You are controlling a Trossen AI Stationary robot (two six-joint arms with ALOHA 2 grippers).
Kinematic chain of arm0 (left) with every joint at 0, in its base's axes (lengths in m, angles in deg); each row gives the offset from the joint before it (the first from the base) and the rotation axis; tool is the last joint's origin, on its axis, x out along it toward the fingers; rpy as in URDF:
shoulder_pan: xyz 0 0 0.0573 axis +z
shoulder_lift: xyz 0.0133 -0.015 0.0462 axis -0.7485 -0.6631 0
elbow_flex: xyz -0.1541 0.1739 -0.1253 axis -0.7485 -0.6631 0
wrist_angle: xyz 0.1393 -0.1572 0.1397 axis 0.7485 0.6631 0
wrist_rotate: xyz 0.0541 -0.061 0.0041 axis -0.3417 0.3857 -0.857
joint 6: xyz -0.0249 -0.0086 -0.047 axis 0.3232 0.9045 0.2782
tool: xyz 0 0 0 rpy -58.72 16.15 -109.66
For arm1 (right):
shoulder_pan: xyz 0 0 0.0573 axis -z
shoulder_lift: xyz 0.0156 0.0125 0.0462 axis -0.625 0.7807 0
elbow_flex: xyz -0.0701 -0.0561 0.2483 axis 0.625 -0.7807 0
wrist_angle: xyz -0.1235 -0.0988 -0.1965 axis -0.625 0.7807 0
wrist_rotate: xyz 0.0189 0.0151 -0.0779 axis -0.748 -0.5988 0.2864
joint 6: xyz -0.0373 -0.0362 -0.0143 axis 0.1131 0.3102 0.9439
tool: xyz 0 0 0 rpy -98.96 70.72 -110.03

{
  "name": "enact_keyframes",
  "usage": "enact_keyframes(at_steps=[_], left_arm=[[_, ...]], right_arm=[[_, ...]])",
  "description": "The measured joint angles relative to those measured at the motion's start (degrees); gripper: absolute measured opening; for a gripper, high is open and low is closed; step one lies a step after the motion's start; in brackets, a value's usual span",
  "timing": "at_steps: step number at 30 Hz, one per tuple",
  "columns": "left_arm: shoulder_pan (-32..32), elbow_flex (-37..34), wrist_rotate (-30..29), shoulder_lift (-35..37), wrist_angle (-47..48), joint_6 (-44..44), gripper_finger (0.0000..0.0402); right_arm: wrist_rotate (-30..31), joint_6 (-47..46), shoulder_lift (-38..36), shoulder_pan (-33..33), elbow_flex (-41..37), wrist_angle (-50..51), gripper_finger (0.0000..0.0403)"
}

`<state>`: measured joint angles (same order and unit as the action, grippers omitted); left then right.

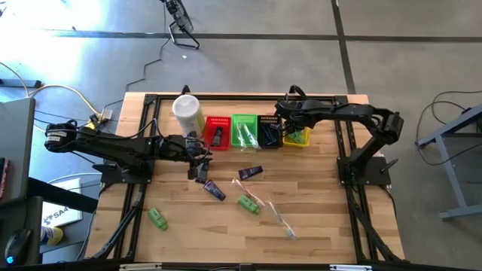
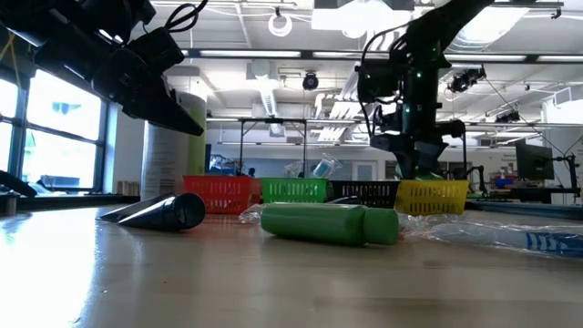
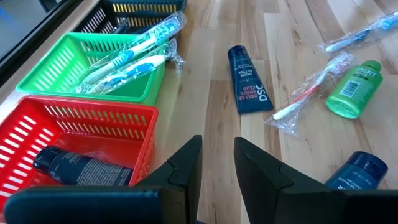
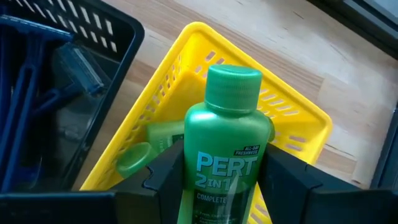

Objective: Pick & Place Travel size toiletries
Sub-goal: Put the green shampoo into the yellow bin, then put the dark blue toothbrush into the green bin

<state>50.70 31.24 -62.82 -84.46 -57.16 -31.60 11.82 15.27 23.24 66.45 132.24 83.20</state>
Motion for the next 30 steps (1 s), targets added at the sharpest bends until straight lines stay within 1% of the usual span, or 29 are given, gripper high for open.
enact_keyframes(at_steps=[5,13,17,21,27,30], left_arm=[[0.0,0.0,0.0,0.0,0.0,0.0,0.0088],[0.0,0.0,0.0,0.0,0.0,0.0,0.0088],[0.0,0.0,0.0,0.0,0.0,0.0,0.0088],[0.0,0.0,0.0,0.0,0.0,0.0,0.0088],[0.0,0.0,0.0,0.0,0.0,0.0,0.0088],[0.0,0.0,-0.1,0.0,0.0,0.0,0.0088]], right_arm=[[0.0,0.2,0.0,0.0,0.0,0.0,0.0176],[0.8,0.0,0.0,0.0,0.0,-0.1,0.0239],[2.2,0.2,0.0,0.0,0.0,-0.1,0.0254],[3.5,1.3,-1.7,-0.8,0.1,-0.2,0.0247],[3.2,1.3,-7.4,-3.4,0.1,-0.2,0.0212],[2.1,1.3,-10.1,-5.6,0.1,-1.4,0.0194]])
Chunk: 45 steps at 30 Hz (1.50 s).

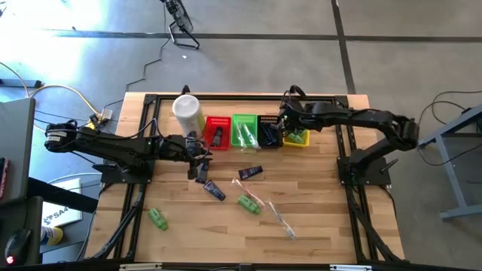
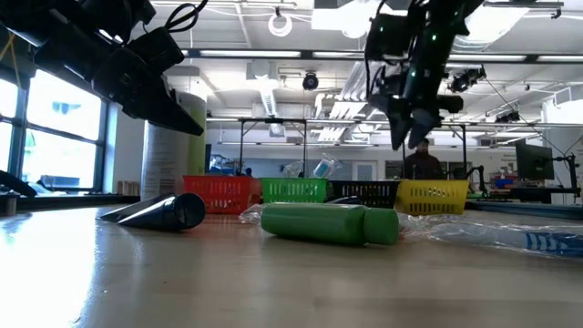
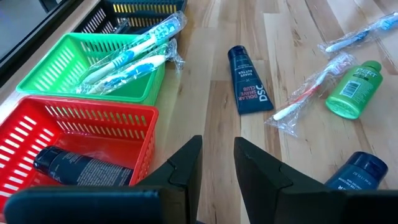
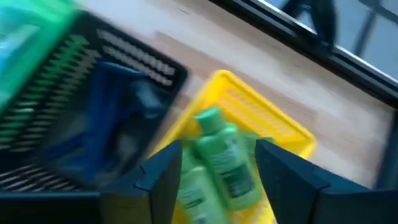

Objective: Pick & Place Travel size toiletries
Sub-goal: Put the dark blue toothbrush into the green bin

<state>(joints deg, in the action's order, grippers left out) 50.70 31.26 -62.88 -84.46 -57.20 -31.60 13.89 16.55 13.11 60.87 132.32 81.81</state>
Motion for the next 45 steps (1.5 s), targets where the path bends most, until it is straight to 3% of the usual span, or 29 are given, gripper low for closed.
enact_keyframes(at_steps=[9,18,23,28,45], left_arm=[[0.0,0.0,0.0,0.0,0.0,0.0,0.0088],[0.0,0.0,-0.2,0.0,-0.1,0.0,0.0088],[0.0,0.0,-0.2,0.0,-0.1,0.0,0.0088],[0.0,0.0,-0.2,0.0,-0.1,0.0,0.0088],[0.0,0.0,-0.1,0.0,-0.1,0.0,0.0088]], right_arm=[[-5.3,-0.1,-5.1,-8.6,0.0,-7.3,0.0152],[-14.5,-3.8,-5.1,-16.7,0.0,-19.4,0.0134],[-10.5,-12.6,-5.0,-22.4,0.0,-24.6,0.013],[-4.2,-13.2,-5.0,-28.3,0.0,-26.0,0.0124],[-11.3,-13.1,-4.9,-35.9,0.0,-25.7,0.0122]])
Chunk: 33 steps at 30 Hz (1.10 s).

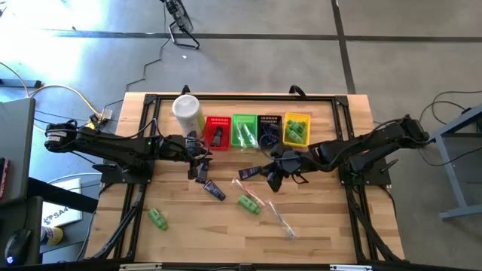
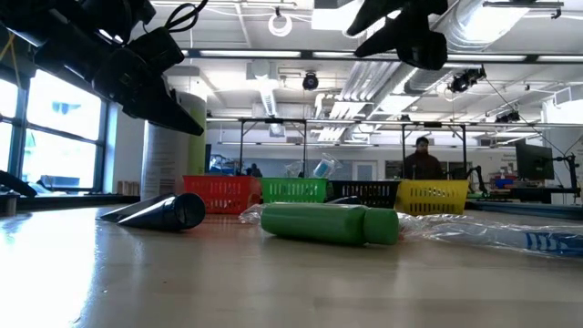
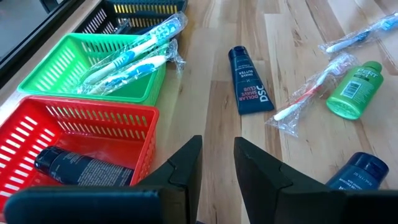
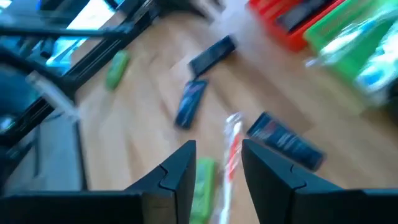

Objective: Pick & Place Travel size toiletries
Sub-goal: Put the dark blue toothbrush into the green bin

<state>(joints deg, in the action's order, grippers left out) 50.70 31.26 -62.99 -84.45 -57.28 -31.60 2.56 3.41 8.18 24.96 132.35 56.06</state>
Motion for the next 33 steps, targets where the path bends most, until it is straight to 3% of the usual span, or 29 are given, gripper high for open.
enact_keyframes(at_steps=[6,10,15,25,29,33], left_arm=[[0.0,0.0,0.2,0.0,-0.2,0.0,0.0088],[0.0,0.0,0.2,0.0,-1.1,0.0,0.0088],[0.0,0.0,0.2,0.0,-1.2,0.0,0.0088],[0.0,0.0,0.1,0.0,-1.2,0.0,0.0088],[0.0,0.0,-0.1,0.0,-1.2,0.0,0.0088],[0.0,0.0,-0.1,0.0,-1.2,0.0,0.0088]], right_arm=[[-9.5,3.8,0.0,-0.2,0.0,-0.1,0.0121],[-5.0,6.5,0.0,-0.2,0.0,-0.5,0.0121],[-0.3,1.3,0.0,0.3,0.0,-0.3,0.0132],[4.5,0.6,0.0,-2.5,0.0,1.6,0.0221],[2.8,-1.3,0.0,-4.1,0.0,1.5,0.0251],[2.2,-4.7,0.0,-6.1,0.0,0.5,0.0254]])
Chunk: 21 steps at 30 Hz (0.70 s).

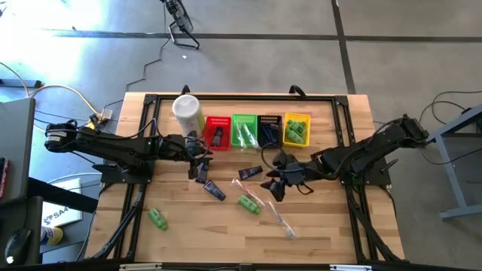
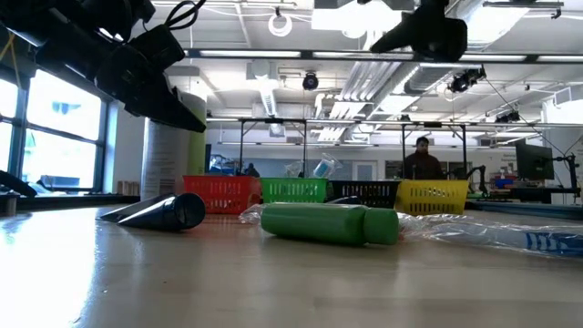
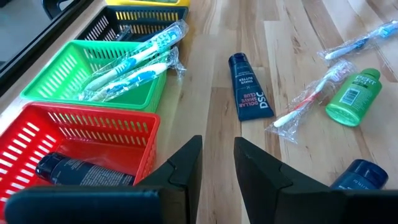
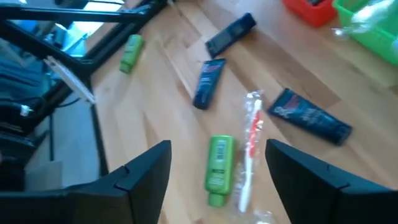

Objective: Pick & Place Travel size toiletries
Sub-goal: Put the dark blue toothbrush into the green bin

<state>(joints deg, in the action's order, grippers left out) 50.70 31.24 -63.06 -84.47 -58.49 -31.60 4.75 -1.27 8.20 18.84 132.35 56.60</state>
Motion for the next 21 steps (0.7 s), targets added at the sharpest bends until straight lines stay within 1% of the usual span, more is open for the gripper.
enact_keyframes(at_steps=[6,9,12,16,21], left_arm=[[0.0,0.0,0.0,0.0,0.0,0.0,0.0088],[0.0,0.0,0.0,0.0,0.0,0.0,0.0088],[0.0,0.0,0.0,0.0,0.0,0.0,0.0088],[0.0,0.0,0.0,0.0,0.0,0.0,0.0088],[0.0,0.0,0.0,0.0,0.0,0.0,0.0088]], right_arm=[[-0.1,1.1,0.0,-3.6,0.0,-6.9,0.0232],[1.9,1.3,0.2,-5.0,0.0,-10.4,0.0218],[3.5,1.3,1.7,-6.0,0.0,-12.8,0.0204],[3.2,1.1,4.0,-7.0,0.0,-16.6,0.0192],[1.9,-0.8,7.0,-7.9,1.7,-15.4,0.0179]])
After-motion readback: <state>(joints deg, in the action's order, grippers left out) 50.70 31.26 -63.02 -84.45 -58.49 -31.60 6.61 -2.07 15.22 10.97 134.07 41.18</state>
